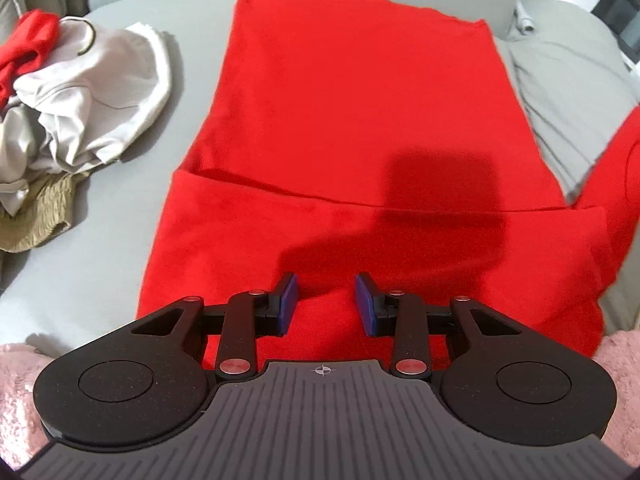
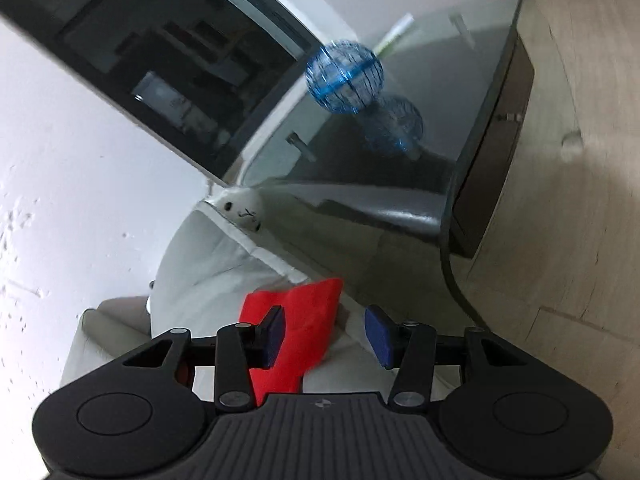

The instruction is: Fold clothes

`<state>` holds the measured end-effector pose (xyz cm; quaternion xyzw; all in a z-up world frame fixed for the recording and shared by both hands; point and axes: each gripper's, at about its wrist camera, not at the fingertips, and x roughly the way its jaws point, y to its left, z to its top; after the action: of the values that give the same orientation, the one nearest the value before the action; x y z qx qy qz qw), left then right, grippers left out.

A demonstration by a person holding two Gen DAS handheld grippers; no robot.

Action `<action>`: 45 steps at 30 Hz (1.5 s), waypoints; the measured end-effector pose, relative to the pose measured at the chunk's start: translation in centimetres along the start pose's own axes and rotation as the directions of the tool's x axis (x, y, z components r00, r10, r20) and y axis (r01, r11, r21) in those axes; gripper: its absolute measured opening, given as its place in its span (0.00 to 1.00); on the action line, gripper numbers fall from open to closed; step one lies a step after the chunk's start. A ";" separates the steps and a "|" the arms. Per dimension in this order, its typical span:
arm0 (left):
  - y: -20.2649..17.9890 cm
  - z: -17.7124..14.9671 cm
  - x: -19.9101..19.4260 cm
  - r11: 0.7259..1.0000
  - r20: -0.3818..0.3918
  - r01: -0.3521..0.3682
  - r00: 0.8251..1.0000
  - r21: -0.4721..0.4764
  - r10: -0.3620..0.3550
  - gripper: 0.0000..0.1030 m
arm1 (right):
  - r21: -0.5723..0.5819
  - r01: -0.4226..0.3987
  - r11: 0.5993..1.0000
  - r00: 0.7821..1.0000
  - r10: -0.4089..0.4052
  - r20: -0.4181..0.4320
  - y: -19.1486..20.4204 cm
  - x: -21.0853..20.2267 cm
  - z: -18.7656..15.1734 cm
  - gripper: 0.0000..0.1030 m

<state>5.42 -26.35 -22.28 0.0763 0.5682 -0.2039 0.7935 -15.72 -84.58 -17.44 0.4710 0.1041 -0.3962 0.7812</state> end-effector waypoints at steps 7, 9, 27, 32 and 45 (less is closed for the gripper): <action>-0.9 -0.3 0.6 0.998 -0.004 0.001 1.000 0.061 -0.001 0.37 | -0.017 0.014 1.000 1.000 -0.014 0.015 0.6 1.2 0.9 0.09; -1.0 -0.4 0.4 0.997 0.003 0.010 1.000 0.078 -0.010 0.37 | -0.074 0.017 0.997 0.999 -0.014 0.047 1.5 0.3 0.8 0.07; 2.7 -4.2 -7.9 0.986 0.227 0.152 0.960 0.067 -0.163 0.37 | -0.770 -0.146 0.621 0.923 0.365 0.119 23.4 -27.2 -11.7 0.06; 6.5 -5.8 -10.8 0.988 0.302 0.154 0.942 -0.002 -0.146 0.37 | -0.834 -0.252 0.491 0.924 0.379 -0.056 27.0 -31.2 -22.6 0.06; 17.3 -9.5 -15.8 0.964 0.420 0.113 0.908 -0.240 -0.002 0.37 | -0.812 -0.439 0.384 0.898 0.170 -0.405 30.7 -25.2 -51.0 0.07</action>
<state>-0.01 -3.61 -12.73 -0.0902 0.4100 -0.1628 0.8929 0.24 -22.27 -11.11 0.0487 0.3058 -0.0658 0.9486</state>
